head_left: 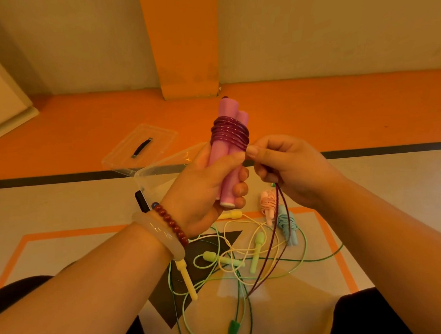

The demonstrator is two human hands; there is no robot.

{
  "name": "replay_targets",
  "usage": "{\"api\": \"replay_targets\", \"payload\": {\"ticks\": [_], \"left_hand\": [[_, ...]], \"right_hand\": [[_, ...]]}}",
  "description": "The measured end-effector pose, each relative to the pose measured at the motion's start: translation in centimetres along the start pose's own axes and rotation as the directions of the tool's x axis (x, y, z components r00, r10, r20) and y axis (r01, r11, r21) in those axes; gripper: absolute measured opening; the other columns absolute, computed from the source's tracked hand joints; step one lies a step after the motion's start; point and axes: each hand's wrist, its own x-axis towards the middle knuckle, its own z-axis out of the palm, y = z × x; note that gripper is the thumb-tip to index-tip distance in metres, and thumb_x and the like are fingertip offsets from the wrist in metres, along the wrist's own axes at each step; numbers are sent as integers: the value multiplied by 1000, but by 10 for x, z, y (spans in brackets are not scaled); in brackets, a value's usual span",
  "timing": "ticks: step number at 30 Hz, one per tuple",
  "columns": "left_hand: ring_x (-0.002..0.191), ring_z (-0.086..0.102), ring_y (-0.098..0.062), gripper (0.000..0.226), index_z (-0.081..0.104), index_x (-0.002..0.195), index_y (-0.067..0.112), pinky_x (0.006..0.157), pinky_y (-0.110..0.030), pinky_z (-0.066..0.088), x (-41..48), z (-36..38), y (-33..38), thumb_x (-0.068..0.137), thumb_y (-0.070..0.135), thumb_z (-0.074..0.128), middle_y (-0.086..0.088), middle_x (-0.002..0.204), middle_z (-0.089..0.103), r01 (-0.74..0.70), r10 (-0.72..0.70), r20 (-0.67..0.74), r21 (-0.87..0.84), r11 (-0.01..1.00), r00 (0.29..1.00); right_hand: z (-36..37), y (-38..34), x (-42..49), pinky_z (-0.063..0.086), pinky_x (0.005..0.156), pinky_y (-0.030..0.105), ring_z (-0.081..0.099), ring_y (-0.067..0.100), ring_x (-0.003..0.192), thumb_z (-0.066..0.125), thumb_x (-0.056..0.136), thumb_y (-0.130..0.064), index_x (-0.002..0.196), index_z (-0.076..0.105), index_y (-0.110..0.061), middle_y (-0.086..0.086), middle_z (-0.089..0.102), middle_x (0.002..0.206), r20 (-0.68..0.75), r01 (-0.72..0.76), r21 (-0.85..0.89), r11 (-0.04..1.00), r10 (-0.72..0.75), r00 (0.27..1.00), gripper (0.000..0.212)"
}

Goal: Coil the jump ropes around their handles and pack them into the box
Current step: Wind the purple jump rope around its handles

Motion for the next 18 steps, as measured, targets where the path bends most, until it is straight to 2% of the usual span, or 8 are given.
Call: {"api": "replay_targets", "payload": {"ticks": [2, 4, 6, 8, 10, 12, 15, 18], "left_hand": [[44, 46, -11, 48, 46, 118, 15, 41, -20, 40, 1, 2, -1, 78, 38, 61, -4, 65, 51, 14, -14, -44, 1, 1000, 999], [43, 44, -10, 59, 46, 120, 16, 39, -19, 38, 3, 3, -2, 73, 48, 59, -3, 63, 51, 45, -46, -89, -12, 999, 995], [41, 43, -9, 59, 47, 122, 18, 37, -18, 36, 5, 2, -3, 74, 51, 56, -3, 61, 50, 82, -85, -86, -40, 996, 993], [40, 42, -8, 57, 48, 123, 19, 37, -17, 35, 5, 2, -2, 76, 52, 53, -2, 60, 49, 123, -126, -33, -73, 990, 991], [40, 42, -8, 54, 51, 119, 19, 36, -17, 36, 4, 1, 0, 78, 53, 50, -2, 59, 48, 169, -168, 17, -92, 981, 986], [40, 42, -8, 50, 55, 109, 17, 37, -17, 36, 4, 1, 1, 78, 55, 48, -2, 59, 49, 207, -204, 41, -103, 973, 978], [40, 45, -10, 48, 59, 103, 20, 38, -18, 38, 3, 0, 4, 76, 58, 47, -3, 59, 50, 220, -216, 50, -95, 971, 975], [43, 52, -14, 51, 58, 102, 18, 44, -23, 45, 3, -1, 5, 78, 61, 45, -5, 60, 57, 178, -175, -63, 50, 983, 983]], "right_hand": [[0, 2, 1, 31, 44, 17, 43, 9, 49, 66, 70, -28, 73, 63, -9, 9, 51, 60, 4, -49, -1, 999, 49, 999, 20], [0, 3, 3, 31, 43, 17, 42, 9, 48, 68, 68, -29, 74, 61, -10, 9, 50, 61, -18, -70, -11, 998, 69, 997, 21], [-1, 3, 3, 32, 42, 16, 41, 7, 46, 68, 68, -28, 83, 61, -11, 2, 53, 58, -29, -59, -1, 998, 59, 998, 24], [-2, 2, 2, 33, 43, 14, 40, 6, 48, 65, 71, -25, 102, 63, -14, -3, 59, 67, 11, -32, 28, 999, 31, 999, 32], [-2, 2, -1, 32, 44, 14, 38, 5, 50, 61, 75, -25, 111, 64, -14, -3, 55, 67, 61, 6, 5, 1000, -6, 998, 38], [-1, 2, -3, 31, 46, 15, 37, 5, 49, 60, 76, -27, 107, 68, -14, -5, 53, 61, 56, 31, -27, 999, -30, 998, 34], [-1, -1, -4, 32, 47, 15, 38, 4, 49, 62, 78, -25, 100, 70, -15, -8, 60, 63, 14, 38, -26, 999, -38, 999, 26], [2, -3, -4, 31, 47, 15, 37, 4, 49, 61, 87, -14, 99, 71, -16, -5, 59, 63, -21, 40, -68, 997, -41, 999, 16]]}}
